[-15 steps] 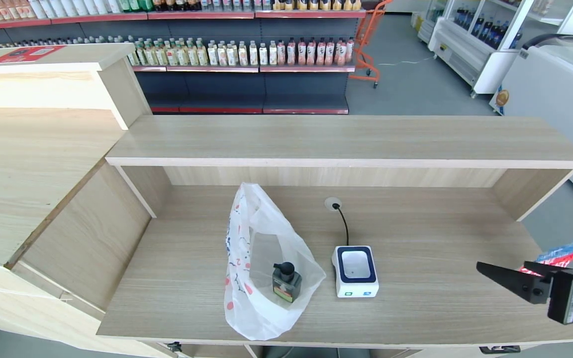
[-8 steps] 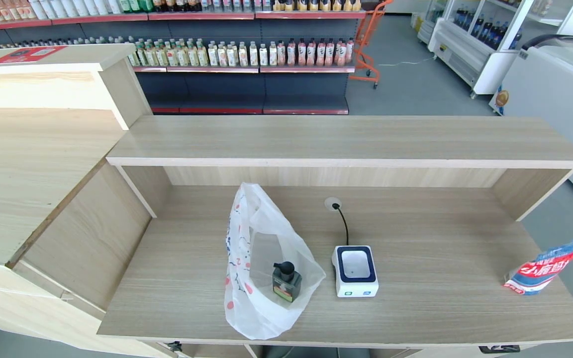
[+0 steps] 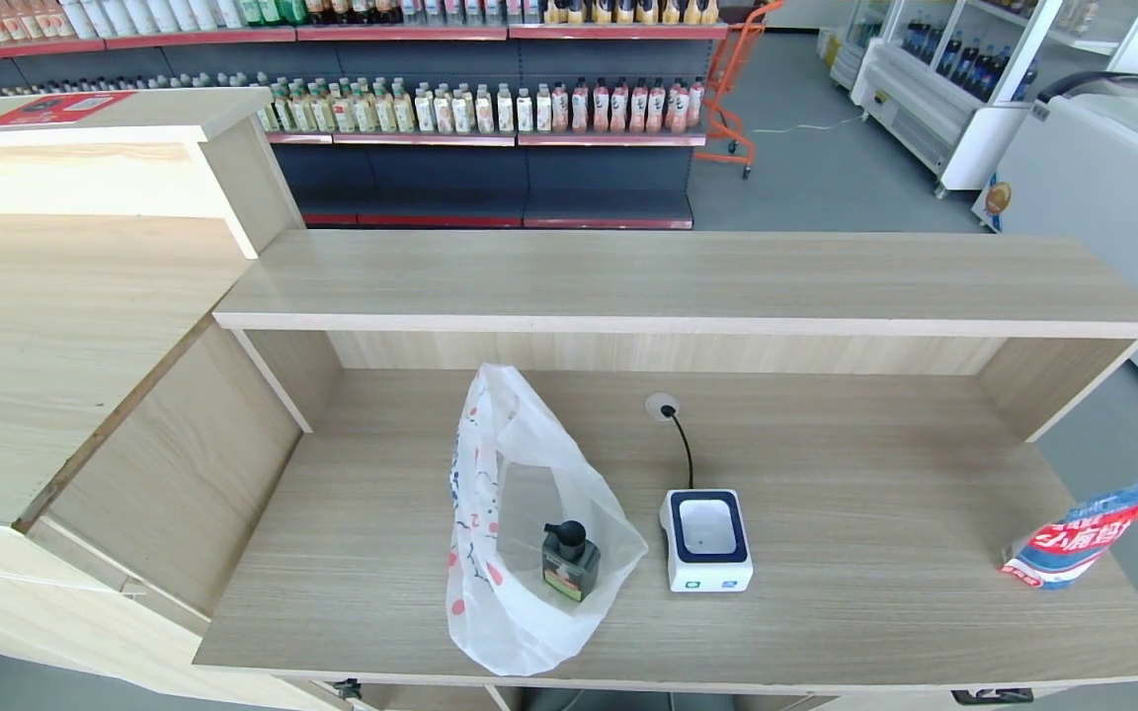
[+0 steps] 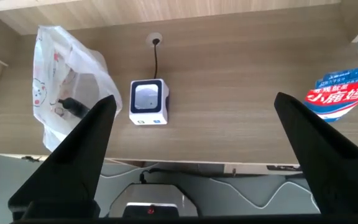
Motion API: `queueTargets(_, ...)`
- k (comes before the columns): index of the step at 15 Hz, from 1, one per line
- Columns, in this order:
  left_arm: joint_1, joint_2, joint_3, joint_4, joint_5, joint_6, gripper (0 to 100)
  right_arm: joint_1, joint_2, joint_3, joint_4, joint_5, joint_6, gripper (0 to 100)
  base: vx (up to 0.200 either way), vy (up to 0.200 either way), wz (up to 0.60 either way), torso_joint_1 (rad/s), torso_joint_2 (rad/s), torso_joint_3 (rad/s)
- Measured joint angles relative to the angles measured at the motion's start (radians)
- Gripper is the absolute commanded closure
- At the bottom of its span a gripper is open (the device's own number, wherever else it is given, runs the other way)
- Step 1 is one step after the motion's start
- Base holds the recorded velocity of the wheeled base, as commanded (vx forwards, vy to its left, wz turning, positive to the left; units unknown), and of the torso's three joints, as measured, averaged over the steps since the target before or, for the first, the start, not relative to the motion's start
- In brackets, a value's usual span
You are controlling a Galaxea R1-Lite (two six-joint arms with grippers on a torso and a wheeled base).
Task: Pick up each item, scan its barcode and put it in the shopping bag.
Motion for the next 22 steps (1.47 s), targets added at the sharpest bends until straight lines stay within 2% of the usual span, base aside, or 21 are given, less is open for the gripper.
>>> queueTargets(4,0.0,0.0,0.0,0.0,0.0,-0.001,0,0.0,0.005,-0.028,0.038,-0.001,0.057,0,0.0,-0.2,0.0,0.001,0.0,0.0)
queueTargets(8,0.0,0.0,0.0,0.001,0.0,0.001,0,0.0,0.007,-0.081,0.156,-0.001,0.158,0,0.0,-0.2,0.0,0.005,0.0,0.004)
queueTargets(11,0.0,0.0,0.0,0.001,0.001,-0.001,0,0.0,0.002,-0.107,0.205,0.0,0.186,0,0.0,-0.2,0.0,0.002,0.01,-0.002)
queueTargets(17,0.0,0.0,0.0,0.0,0.0,-0.006,0,-0.004,0.024,-0.143,0.234,-0.001,0.307,0,0.0,-0.2,0.0,0.004,0.0,0.002)
queueTargets(22,0.0,0.0,0.0,0.0,-0.001,-0.002,0,-0.123,0.176,-0.268,0.356,-0.012,0.538,0,0.0,-0.04,0.0,0.0,0.0,0.0)
